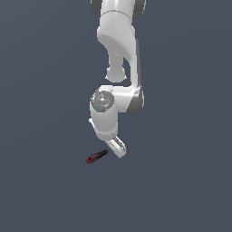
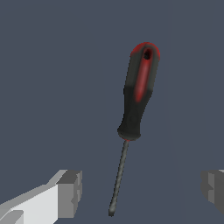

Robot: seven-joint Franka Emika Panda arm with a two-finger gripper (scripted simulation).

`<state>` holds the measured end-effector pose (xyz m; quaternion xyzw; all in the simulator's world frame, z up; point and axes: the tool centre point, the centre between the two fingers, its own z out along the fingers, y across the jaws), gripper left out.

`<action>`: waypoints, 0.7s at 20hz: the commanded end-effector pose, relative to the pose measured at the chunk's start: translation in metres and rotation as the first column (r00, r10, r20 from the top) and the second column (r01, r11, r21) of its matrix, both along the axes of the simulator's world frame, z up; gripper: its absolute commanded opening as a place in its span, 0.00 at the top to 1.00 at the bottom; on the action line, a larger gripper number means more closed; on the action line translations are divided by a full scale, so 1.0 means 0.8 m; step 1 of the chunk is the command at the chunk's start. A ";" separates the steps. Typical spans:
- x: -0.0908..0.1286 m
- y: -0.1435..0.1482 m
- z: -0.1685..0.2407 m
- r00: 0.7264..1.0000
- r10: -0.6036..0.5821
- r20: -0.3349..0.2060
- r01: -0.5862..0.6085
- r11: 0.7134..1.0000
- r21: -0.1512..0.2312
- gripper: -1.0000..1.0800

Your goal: Pick up the object and move it to a goal position.

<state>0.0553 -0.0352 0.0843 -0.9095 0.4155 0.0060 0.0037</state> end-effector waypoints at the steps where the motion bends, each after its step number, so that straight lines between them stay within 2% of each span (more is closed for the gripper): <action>1: 0.005 -0.006 -0.008 0.998 -0.059 0.002 0.059 0.998 -0.004 0.04; 8: 0.012 -0.017 -0.021 0.988 -0.155 0.007 0.155 0.988 -0.010 0.04; 14: 0.013 -0.018 -0.024 0.985 -0.170 0.007 0.171 0.985 -0.011 0.04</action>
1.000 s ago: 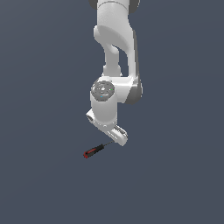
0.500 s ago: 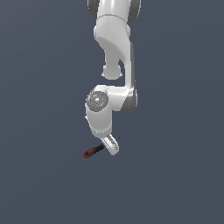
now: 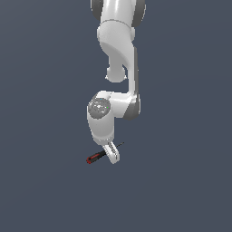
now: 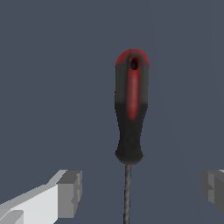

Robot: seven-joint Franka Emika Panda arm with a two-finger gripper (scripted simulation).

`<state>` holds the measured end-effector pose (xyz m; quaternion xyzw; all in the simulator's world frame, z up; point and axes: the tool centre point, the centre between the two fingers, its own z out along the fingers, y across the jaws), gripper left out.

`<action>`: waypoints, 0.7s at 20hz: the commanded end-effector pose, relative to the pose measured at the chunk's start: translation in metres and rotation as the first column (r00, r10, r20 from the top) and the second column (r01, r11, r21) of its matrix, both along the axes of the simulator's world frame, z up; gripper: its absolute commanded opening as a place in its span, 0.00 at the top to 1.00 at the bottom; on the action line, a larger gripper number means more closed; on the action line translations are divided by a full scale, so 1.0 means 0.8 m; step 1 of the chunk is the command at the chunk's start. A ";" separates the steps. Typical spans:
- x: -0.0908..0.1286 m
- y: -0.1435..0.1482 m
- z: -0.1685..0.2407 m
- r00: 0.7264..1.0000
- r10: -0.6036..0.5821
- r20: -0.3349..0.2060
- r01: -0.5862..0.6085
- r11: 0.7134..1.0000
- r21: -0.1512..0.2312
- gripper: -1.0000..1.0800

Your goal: Pick up the object and move it to a goal position.

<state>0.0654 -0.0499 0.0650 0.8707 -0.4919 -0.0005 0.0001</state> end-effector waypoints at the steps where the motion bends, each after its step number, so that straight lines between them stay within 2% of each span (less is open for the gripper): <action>1: 0.000 0.000 0.000 1.000 0.000 0.000 0.000 1.000 0.000 0.04; 14: -0.001 0.000 -0.060 1.000 -0.005 0.001 0.005 1.000 0.000 0.04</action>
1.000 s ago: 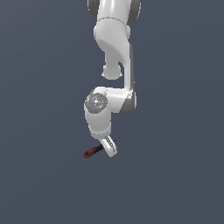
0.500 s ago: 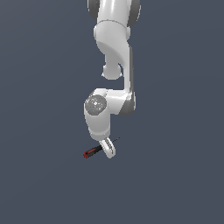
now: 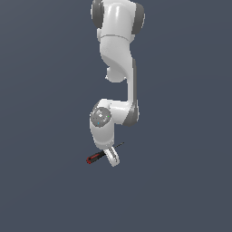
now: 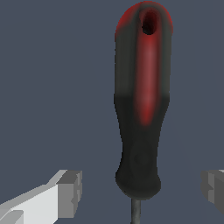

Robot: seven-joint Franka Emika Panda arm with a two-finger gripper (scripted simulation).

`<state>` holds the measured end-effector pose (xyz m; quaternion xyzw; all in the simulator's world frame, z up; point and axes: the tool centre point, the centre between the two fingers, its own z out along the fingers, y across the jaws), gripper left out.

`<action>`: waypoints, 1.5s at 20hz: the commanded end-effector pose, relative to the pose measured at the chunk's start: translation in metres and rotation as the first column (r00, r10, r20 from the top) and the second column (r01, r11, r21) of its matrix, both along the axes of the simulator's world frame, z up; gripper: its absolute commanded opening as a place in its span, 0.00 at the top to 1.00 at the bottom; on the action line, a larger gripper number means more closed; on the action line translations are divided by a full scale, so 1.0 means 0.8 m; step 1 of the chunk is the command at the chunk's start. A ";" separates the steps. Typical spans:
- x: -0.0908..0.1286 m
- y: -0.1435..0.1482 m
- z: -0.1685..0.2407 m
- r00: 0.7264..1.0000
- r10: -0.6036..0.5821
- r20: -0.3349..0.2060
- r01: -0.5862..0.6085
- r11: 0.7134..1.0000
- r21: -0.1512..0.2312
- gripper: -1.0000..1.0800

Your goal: Pick up the object and move it to a goal position.

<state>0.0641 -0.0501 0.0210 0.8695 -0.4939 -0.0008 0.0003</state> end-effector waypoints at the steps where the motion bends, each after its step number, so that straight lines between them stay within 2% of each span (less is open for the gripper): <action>1: 0.001 0.000 -0.007 1.000 -0.001 0.002 0.001 1.000 0.000 0.04; 4: 0.002 0.000 -0.008 1.000 -0.001 0.002 0.001 1.000 0.000 0.04; 5: 0.002 0.000 -0.008 1.000 -0.001 0.002 0.001 1.000 0.000 1.00; 19: 0.003 0.000 0.000 1.000 -0.001 0.002 0.001 1.000 0.000 1.00; 24: 0.008 -0.001 0.032 1.000 -0.001 0.002 0.001 1.000 0.000 1.00; 30: 0.019 -0.003 0.096 1.000 -0.001 0.001 0.001 1.000 0.000 1.00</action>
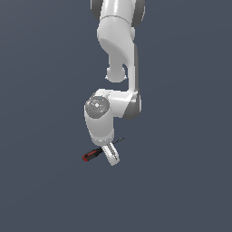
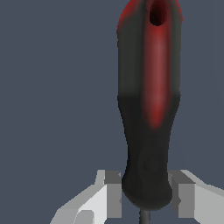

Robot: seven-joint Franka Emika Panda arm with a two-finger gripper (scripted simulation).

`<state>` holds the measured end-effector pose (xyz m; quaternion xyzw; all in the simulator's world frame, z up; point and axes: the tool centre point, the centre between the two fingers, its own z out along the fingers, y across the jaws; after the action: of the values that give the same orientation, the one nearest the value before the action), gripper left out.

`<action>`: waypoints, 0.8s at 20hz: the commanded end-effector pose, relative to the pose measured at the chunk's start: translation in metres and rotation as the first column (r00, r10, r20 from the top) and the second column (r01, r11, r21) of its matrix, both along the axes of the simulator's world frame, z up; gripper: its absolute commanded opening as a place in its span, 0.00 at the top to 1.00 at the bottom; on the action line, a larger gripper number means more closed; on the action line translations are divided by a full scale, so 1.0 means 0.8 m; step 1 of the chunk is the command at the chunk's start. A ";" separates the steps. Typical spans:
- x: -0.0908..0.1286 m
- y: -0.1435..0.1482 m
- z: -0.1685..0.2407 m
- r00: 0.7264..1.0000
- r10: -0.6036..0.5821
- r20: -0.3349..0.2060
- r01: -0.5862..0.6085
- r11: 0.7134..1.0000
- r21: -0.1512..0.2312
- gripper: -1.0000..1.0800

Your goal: Pick up the object and move it to a goal position.

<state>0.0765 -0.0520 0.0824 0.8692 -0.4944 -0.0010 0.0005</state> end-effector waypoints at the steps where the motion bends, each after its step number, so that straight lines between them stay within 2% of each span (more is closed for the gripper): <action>1: 0.006 -0.001 0.032 1.000 0.000 0.002 0.000 1.000 0.000 1.00; 16: 0.042 -0.006 0.221 1.000 0.000 0.002 0.000 1.000 -0.002 1.00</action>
<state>0.1081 -0.0565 0.2471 0.8691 -0.4946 0.0006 0.0004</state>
